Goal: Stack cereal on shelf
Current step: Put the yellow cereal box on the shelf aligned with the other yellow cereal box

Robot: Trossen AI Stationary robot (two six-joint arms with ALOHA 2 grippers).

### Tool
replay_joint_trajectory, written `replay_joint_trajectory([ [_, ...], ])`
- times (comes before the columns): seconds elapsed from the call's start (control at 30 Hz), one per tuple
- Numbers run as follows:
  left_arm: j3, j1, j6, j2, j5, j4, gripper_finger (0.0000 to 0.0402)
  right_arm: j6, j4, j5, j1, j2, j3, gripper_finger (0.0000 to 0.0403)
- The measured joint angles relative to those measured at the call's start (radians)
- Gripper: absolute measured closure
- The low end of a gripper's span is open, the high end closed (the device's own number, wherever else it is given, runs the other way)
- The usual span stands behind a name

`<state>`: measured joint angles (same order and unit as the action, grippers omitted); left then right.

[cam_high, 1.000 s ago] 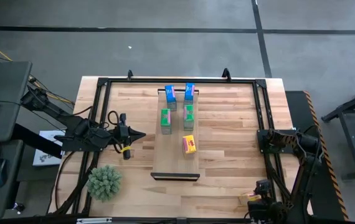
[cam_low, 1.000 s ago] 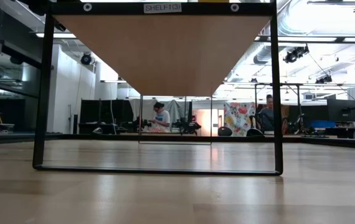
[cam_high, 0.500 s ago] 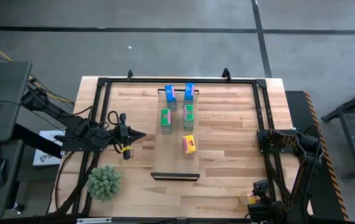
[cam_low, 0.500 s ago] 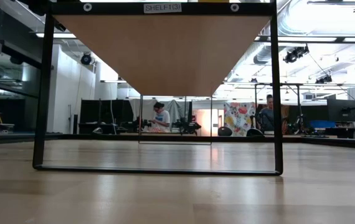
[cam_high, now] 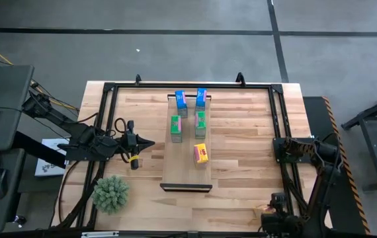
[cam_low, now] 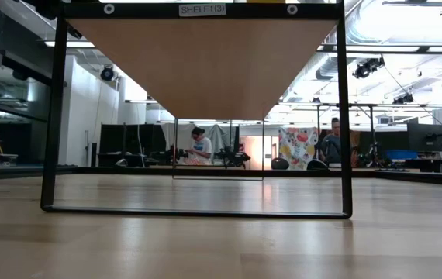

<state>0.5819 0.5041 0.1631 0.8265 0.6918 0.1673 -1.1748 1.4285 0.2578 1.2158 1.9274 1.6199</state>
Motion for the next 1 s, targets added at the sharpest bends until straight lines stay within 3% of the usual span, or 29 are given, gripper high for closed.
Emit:
replay_joint_trajectory([
  [0.2,0.0,0.0,0.0,0.0,0.0,0.0,0.0401,-0.13,0.021,-0.025,-0.033,0.0,0.0,0.0126],
  [0.53,0.0,0.0,0.0,0.0,0.0,0.001,0.0402,-0.126,0.028,0.027,-0.095,0.0,0.0,0.0126],
  [1.0,0.0,0.0,0.0,0.0,0.0,0.001,0.0401,-0.127,0.075,-0.067,-0.11,0.0,0.0,0.0126],
])
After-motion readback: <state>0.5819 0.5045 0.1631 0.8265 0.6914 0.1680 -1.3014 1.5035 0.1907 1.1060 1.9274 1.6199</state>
